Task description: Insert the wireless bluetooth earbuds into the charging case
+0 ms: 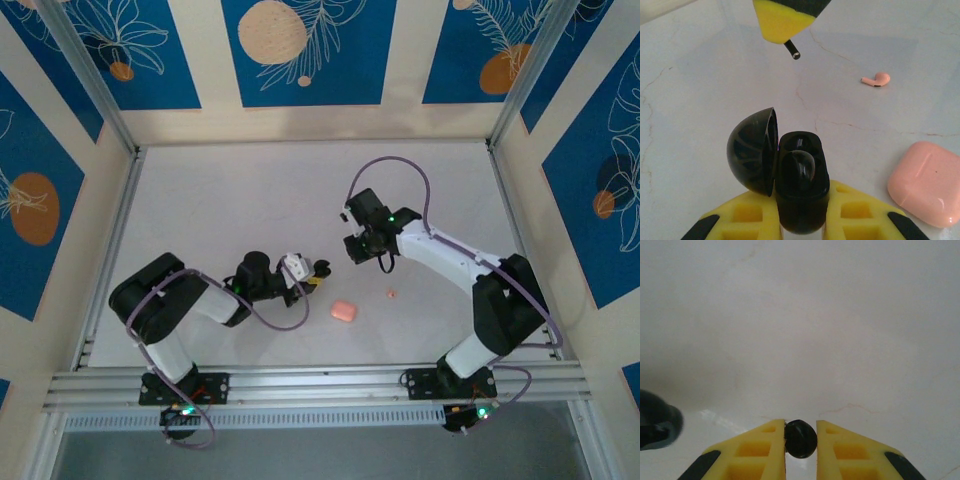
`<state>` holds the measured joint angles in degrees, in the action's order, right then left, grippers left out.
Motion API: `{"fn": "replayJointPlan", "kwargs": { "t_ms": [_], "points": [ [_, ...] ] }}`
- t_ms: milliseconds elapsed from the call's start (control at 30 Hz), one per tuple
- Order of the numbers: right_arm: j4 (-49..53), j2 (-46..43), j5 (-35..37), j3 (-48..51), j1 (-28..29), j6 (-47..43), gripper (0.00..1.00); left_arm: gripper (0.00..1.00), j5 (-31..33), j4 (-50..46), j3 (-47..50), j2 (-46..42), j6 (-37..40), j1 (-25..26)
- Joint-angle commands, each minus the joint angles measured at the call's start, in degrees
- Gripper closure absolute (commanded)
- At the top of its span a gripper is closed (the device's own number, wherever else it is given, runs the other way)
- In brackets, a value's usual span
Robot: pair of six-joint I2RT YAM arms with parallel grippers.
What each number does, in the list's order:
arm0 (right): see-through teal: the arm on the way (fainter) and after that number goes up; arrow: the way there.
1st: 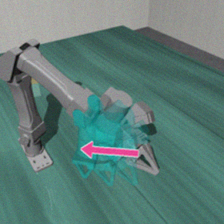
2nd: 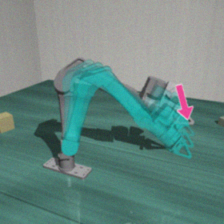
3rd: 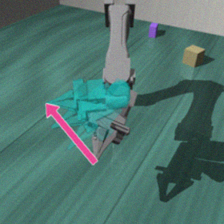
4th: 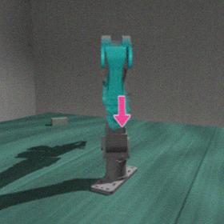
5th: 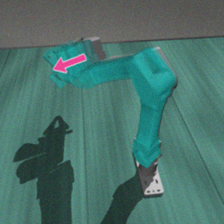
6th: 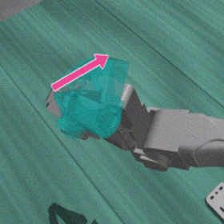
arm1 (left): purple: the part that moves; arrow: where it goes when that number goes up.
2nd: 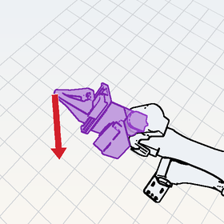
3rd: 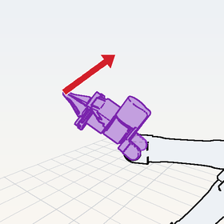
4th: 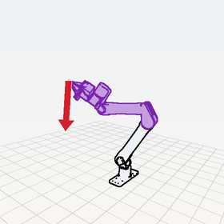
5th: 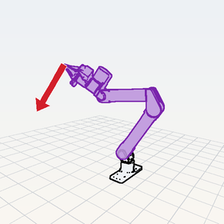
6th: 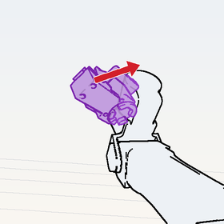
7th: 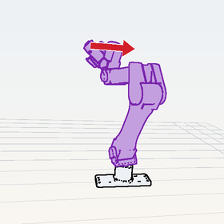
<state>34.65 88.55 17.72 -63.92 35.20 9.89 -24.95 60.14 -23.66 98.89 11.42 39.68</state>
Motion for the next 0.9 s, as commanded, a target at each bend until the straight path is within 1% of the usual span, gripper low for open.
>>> {"fn": "replayJointPlan", "kwargs": {
  "t_ms": [0,233,367,567,867],
  "points": [
    [-5.17,-3.12,2.92,1.71,1.89,-3.47,0.81,0.82,-0.82,5.46,-1.43,1.52,-3.98,0.64],
    [-12.04,-7.43,3.11,4.95,5.1,-8.34,0.81,0.82,-1.4,7.91,-2.0,2.27,-7.49,0.66],
    [-15.1,-9.44,2.07,6.99,7.12,-12.0,0.81,0.82,-1.5,9.94,-2.09,2.36,-10.15,0.66],
    [-16.46,-10.61,1.92,8.18,8.89,-14.55,0.81,0.82,-1.5,13.05,-2.27,2.62,-13.21,0.66],
    [-17.16,-10.97,2.99,8.39,10.15,-16.57,0.82,0.82,-1.77,14.75,-2.18,2.14,-14.32,0.64]
  ]
}}
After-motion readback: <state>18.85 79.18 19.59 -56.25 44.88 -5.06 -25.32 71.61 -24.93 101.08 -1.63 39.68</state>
